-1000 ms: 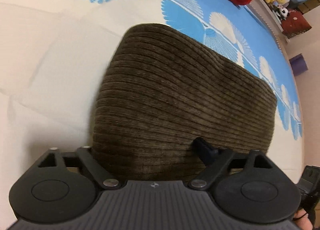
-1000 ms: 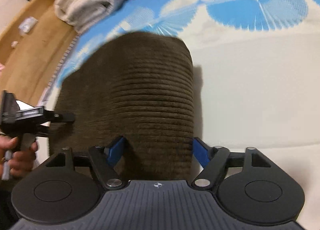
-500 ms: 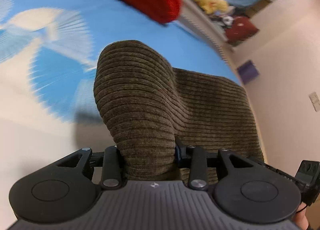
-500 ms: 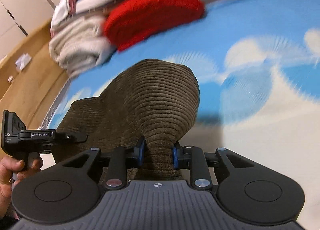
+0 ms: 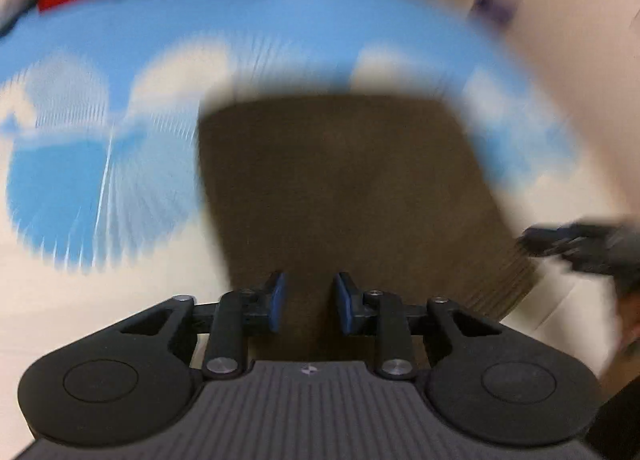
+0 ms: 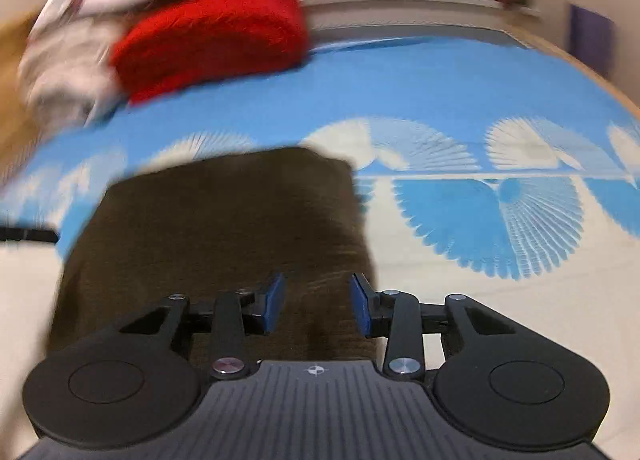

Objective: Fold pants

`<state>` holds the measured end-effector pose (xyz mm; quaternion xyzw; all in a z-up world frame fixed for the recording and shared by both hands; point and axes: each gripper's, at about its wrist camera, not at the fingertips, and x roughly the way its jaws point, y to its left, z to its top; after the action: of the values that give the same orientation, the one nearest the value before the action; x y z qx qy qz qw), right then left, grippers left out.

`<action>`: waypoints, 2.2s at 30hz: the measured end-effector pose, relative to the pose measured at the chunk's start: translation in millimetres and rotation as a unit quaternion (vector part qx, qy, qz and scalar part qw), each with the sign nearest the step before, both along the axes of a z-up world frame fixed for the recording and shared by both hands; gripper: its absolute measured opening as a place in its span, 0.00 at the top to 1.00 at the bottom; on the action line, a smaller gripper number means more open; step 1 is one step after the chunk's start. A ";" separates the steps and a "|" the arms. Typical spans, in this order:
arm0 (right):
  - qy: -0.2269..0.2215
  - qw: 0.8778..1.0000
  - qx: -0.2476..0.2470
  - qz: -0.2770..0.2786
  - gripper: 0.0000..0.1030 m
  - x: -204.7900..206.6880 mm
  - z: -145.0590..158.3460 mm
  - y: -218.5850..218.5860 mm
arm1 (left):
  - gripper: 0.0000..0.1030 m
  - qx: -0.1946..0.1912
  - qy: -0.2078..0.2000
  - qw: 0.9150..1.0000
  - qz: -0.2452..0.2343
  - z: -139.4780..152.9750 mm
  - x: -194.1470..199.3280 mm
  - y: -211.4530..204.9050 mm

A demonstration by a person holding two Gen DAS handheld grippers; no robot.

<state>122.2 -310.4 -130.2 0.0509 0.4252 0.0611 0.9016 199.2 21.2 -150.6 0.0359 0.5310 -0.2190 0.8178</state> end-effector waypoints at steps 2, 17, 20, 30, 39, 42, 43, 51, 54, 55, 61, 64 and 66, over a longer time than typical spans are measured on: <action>0.072 0.997 -0.018 0.027 0.64 3.9 -29.4 5.7 | 0.67 0.053 0.003 0.999 0.000 -12.8 -4.3 -4.9; -0.114 0.992 -0.007 -0.052 0.63 83.1 23.9 21.6 | 0.70 0.033 -0.075 0.987 0.136 -8.4 54.3 -23.9; -0.097 0.992 -0.004 -0.081 0.63 110.5 10.4 21.4 | 0.70 0.003 -0.118 0.981 0.153 16.6 59.9 -31.3; -0.049 0.991 -0.089 -0.086 0.63 162.0 -28.8 37.6 | 0.65 0.014 -0.099 0.983 0.155 16.2 85.2 -47.4; -0.109 0.985 -0.071 -0.110 0.60 129.7 15.2 25.3 | 0.43 0.064 -0.072 0.995 0.038 0.6 41.7 -54.1; -0.138 0.982 -0.053 -0.116 0.58 103.7 47.6 23.7 | 0.46 0.051 -0.107 0.991 0.068 36.2 29.9 -47.6; -0.147 0.981 -0.042 -0.115 0.55 93.1 60.4 23.3 | 0.42 0.034 -0.123 0.988 0.082 52.3 22.1 -42.3; -0.242 0.965 -0.042 -0.091 0.01 -37.8 143.9 40.9 | 0.07 0.039 -0.236 0.957 0.164 143.0 -72.5 -15.5; -0.244 0.966 -0.036 -0.082 0.01 -88.0 150.9 47.2 | 0.01 0.032 -0.259 0.946 0.193 162.1 -134.0 -13.2; -0.242 0.966 -0.035 -0.080 0.01 -102.3 149.5 48.8 | 0.01 0.027 -0.254 0.946 0.197 167.6 -146.6 -14.1; -0.178 0.979 -0.017 -0.096 0.01 -150.9 133.4 53.4 | 0.00 0.018 -0.186 0.964 0.190 143.8 -212.7 -28.1; -0.172 0.979 -0.019 -0.106 0.01 -161.0 130.2 51.9 | 0.00 0.013 -0.162 0.963 0.213 137.0 -214.8 -31.0; -0.158 0.982 -0.025 -0.104 0.01 -162.2 126.6 50.6 | 0.00 0.014 -0.176 0.961 0.211 138.6 -217.6 -35.4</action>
<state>-40.0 -259.9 -3.6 0.0619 0.2707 -0.0366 0.9600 -18.4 -14.2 -12.0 -0.0273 0.3771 -0.0238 0.9255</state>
